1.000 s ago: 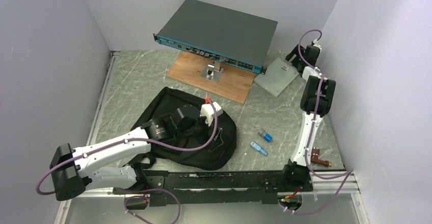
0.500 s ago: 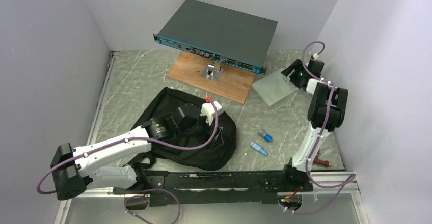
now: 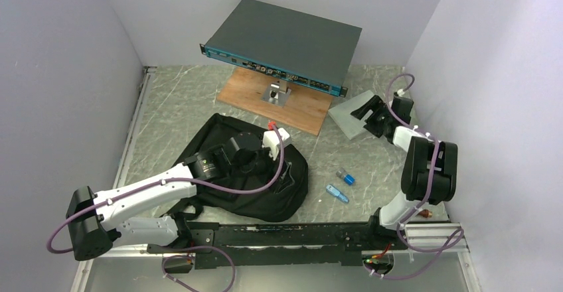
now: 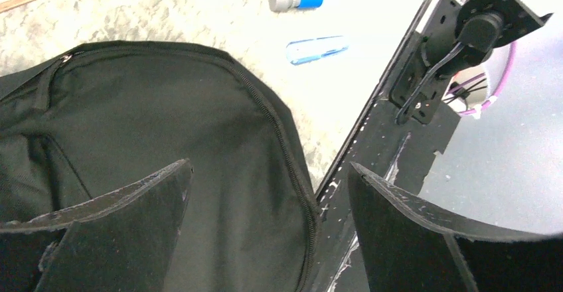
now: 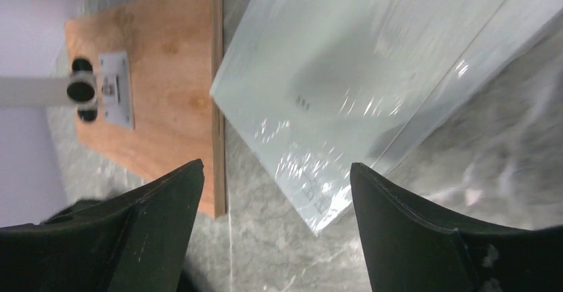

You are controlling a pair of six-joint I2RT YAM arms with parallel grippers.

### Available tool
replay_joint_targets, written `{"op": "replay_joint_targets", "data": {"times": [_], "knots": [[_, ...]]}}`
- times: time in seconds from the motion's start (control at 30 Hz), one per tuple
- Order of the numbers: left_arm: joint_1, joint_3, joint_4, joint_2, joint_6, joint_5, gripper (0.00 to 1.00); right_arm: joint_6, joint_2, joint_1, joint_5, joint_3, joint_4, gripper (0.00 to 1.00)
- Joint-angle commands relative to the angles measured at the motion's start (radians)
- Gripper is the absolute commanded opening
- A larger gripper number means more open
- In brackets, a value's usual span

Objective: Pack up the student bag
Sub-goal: Move the book to the center of the board, then pick up the book from the center of the board.

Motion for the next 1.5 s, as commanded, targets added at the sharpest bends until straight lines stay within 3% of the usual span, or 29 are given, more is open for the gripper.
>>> {"op": "replay_joint_targets", "data": {"times": [0.0,0.17,0.33,0.43,0.6,1.03,1.3,1.47], "knots": [[0.004,0.004,0.083,-0.006,-0.055,0.063,0.91,-0.077,-0.028,-0.011,0.233,0.137,-0.058,0.86],[-0.004,-0.019,0.070,-0.028,-0.089,0.068,0.94,-0.078,0.192,-0.016,0.490,0.399,-0.136,0.90],[-0.010,-0.054,0.057,-0.068,-0.104,0.053,0.96,-0.189,0.462,-0.029,0.541,0.739,-0.285,0.91],[-0.011,-0.058,0.043,-0.074,-0.099,0.042,0.97,-0.225,0.557,-0.037,0.505,0.834,-0.355,0.90],[-0.011,-0.050,0.052,-0.061,-0.078,0.038,0.97,-0.241,0.526,-0.041,0.351,0.751,-0.380,0.86],[-0.011,0.050,0.047,0.070,-0.001,-0.010,0.97,-0.093,0.023,-0.043,0.066,0.059,-0.139,0.75],[-0.014,0.114,0.087,0.152,0.036,0.001,0.96,-0.015,-0.150,-0.043,-0.041,-0.149,0.053,0.71],[-0.050,0.119,0.183,0.238,0.137,-0.156,0.97,0.020,-0.223,-0.042,-0.139,-0.189,0.094,0.66]]}}
